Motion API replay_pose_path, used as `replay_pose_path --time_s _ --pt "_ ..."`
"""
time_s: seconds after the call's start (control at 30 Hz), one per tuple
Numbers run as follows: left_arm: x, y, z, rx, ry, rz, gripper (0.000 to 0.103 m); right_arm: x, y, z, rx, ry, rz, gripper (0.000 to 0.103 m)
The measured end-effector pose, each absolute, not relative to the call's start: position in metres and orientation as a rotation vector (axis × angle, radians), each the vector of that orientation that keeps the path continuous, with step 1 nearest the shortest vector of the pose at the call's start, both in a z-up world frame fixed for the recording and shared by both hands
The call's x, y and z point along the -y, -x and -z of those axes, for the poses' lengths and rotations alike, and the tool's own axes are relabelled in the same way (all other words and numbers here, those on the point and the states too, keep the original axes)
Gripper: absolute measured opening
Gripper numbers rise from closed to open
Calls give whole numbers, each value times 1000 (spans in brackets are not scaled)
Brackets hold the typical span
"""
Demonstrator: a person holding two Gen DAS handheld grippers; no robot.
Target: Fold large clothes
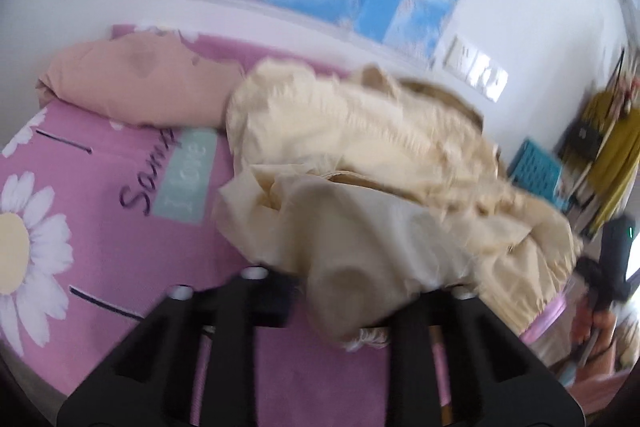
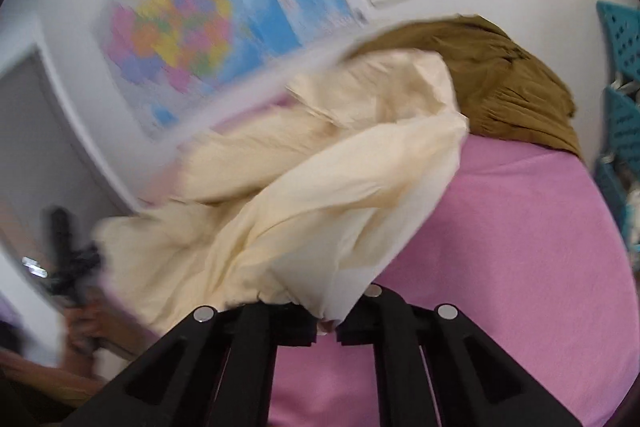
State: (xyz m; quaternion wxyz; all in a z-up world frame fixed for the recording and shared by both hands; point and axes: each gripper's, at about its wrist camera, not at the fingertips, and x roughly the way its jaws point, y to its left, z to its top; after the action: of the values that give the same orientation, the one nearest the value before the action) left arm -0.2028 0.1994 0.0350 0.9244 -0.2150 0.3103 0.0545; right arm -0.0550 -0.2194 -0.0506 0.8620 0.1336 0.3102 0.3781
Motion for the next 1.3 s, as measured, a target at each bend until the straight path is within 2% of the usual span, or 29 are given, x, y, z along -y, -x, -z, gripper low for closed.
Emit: replay_pose_path --time_s 0.2,0.3,0.37,0.4,0.5,0.6,0.73,0.83,0.97,1.0,1.13,1.2,1.23,1.27,1.3 --pt "-216 234 -93 -524 487 -105 12 245 110 7 -556 -340 -965 5" --pt "-218 238 -90 -590 455 -142 15 245 110 23 -652 -257 -898 7" --pt "-210 233 -69 -693 363 -186 27 237 106 48 -766 -146 -820 18" --pt "-206 230 -58 -740 327 -209 32 231 103 67 -842 -68 -780 33" --pt "-193 232 -22 -828 261 -184 43 230 100 90 -938 41 -717 67" --pt "-185 235 -6 -860 215 -184 48 236 104 89 -990 128 -746 67" --pt "-192 239 4 -869 221 -169 52 258 116 61 -946 209 -864 69" --pt "-196 238 14 -897 239 -158 52 282 108 41 -900 164 -846 72" --pt "-188 236 18 -897 203 -127 31 286 92 19 -782 57 -918 74" --pt "-185 236 18 -894 184 -119 29 275 80 17 -758 49 -899 77" --pt "-182 237 15 -894 168 -102 23 220 30 36 -828 46 -821 77" --pt "-184 239 14 -896 186 -104 25 206 12 47 -876 16 -808 73" --pt "-186 242 14 -897 205 -105 34 206 11 49 -884 -7 -809 72" --pt "-187 243 14 -901 212 -110 50 211 8 51 -894 -51 -810 72" --pt "-187 244 14 -904 215 -112 55 216 11 53 -899 -70 -810 73"
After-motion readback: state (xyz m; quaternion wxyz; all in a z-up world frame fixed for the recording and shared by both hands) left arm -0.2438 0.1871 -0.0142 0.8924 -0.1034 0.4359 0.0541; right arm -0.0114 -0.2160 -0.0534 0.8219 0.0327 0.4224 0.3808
